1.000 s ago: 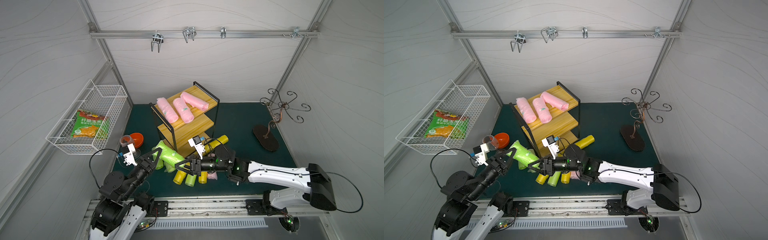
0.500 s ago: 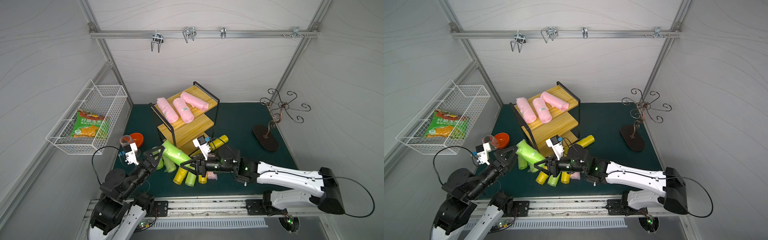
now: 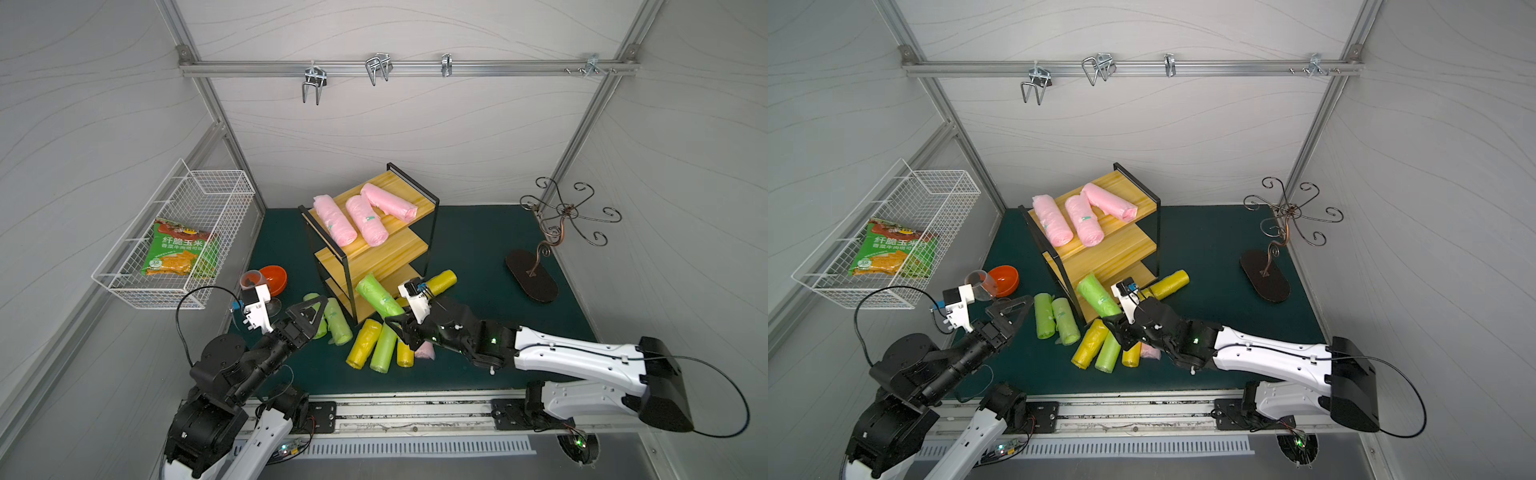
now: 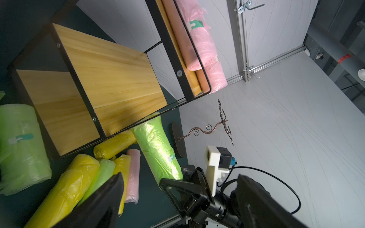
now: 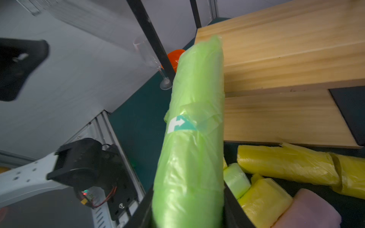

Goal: Sort the rolls of trash bags by color and place them on the shelf
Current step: Place the roll of trash bags on the shelf.

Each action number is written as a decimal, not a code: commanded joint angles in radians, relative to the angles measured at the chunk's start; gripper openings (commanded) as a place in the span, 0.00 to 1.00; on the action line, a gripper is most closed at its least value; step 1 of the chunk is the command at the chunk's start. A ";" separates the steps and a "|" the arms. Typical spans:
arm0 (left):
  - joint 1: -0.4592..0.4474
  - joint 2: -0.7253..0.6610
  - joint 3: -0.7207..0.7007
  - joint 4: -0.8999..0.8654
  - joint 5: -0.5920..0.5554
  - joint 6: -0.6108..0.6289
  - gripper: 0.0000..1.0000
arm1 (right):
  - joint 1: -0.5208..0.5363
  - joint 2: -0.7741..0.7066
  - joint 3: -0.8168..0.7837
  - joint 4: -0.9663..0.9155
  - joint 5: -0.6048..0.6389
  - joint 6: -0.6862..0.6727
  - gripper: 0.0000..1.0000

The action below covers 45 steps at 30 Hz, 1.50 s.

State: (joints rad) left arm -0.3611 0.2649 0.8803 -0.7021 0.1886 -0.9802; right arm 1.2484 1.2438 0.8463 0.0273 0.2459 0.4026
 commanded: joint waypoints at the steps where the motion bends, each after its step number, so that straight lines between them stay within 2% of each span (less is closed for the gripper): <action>1: -0.002 -0.021 0.016 0.012 -0.027 0.029 0.92 | -0.013 0.041 0.055 0.083 0.068 -0.083 0.00; 25: -0.002 -0.044 -0.015 -0.006 -0.052 0.032 0.90 | -0.032 0.339 0.309 0.182 0.095 -0.276 0.00; 35: -0.002 -0.057 -0.028 -0.019 -0.057 0.032 0.90 | -0.045 0.376 0.310 0.249 0.122 -0.333 0.00; 45: -0.002 -0.054 -0.036 -0.017 -0.056 0.032 0.89 | -0.092 0.448 0.398 0.235 0.096 -0.395 0.00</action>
State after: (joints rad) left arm -0.3611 0.2234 0.8402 -0.7643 0.1448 -0.9680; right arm 1.1660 1.6760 1.2072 0.2050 0.3393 0.0433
